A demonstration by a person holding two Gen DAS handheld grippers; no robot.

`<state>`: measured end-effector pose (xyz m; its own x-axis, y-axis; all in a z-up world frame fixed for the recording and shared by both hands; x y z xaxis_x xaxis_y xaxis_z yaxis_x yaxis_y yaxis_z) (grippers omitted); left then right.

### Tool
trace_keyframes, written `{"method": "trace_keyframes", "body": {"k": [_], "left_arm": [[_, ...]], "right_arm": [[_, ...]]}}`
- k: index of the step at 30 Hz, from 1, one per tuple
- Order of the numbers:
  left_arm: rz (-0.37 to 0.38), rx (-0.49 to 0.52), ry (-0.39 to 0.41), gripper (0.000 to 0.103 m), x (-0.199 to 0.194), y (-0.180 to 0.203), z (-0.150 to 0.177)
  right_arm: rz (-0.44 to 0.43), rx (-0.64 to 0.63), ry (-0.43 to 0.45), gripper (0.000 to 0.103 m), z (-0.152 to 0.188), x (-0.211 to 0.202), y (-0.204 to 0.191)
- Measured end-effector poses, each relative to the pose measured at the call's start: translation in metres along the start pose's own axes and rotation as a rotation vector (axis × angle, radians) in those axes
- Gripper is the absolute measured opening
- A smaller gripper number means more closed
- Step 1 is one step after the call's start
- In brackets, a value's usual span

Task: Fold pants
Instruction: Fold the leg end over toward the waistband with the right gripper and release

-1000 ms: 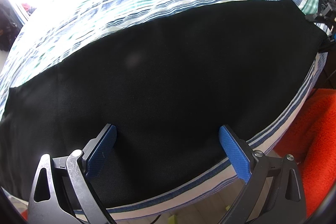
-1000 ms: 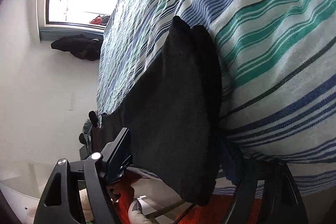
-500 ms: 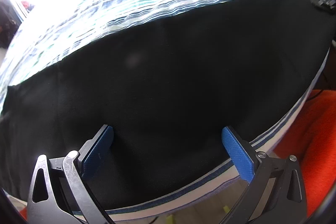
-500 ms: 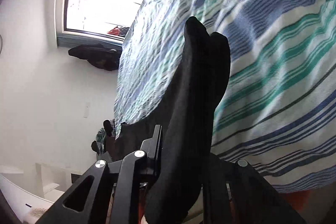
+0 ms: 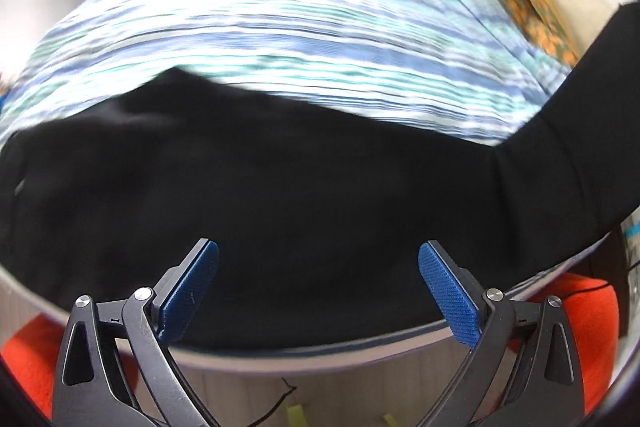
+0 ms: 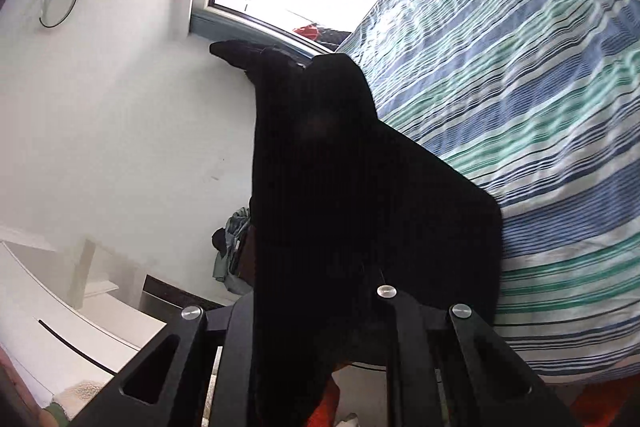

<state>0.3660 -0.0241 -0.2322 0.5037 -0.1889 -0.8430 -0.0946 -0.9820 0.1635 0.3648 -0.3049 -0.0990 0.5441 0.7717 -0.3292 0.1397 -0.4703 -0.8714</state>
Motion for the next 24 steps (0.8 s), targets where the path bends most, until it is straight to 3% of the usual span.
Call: {"method": "trace_keyframes", "body": {"k": [5,7,9,11,16,20,22,23,24], "left_arm": [[0.007,-0.165,-0.005,0.1,-0.004,-0.063,0.019],[0.031,-0.228,0.004,0.1,-0.004,-0.083,0.023],[0.036,-0.285,0.018,0.1,-0.005,-0.103,0.024],[0.044,-0.322,0.043,0.1,-0.011,-0.117,0.024],[0.121,-0.309,0.112,0.1,-0.024,-0.113,0.018],[0.23,-0.138,0.161,0.092,-0.03,-0.055,0.006],[0.213,-0.014,0.144,0.071,-0.02,-0.027,0.003],[0.2,0.02,0.114,0.065,-0.01,-0.018,0.003],[0.198,0.029,0.09,0.052,-0.001,-0.013,0.005]], "right_arm": [[0.055,-0.009,-0.028,0.018,0.042,0.111,-0.007],[0.136,-0.042,-0.048,0.029,0.065,0.159,0.009],[0.213,-0.036,-0.114,0.085,0.097,0.206,0.033],[0.272,-0.043,-0.192,0.088,0.129,0.228,0.051],[0.398,-0.283,-0.201,0.088,0.162,0.186,0.05],[0.561,-0.477,-0.196,0.088,0.183,0.127,0.068],[0.603,-0.489,-0.172,0.088,0.205,0.099,0.07],[0.614,-0.455,-0.173,0.088,0.21,0.089,0.075],[0.611,-0.419,-0.173,0.088,0.212,0.084,0.078]]}}
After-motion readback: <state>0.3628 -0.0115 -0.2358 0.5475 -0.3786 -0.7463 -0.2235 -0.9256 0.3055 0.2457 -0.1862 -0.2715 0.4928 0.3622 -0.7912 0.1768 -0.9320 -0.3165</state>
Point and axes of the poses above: each gripper's, at about its wrist camera, not at the fingertips, and x roughly the way its jaws point, y to its right, z to its underside, the point moved 10 cm from there along x, roughly the way its jaws point, and after that the axes turned 1 degree about z, right-handed, at the moved point
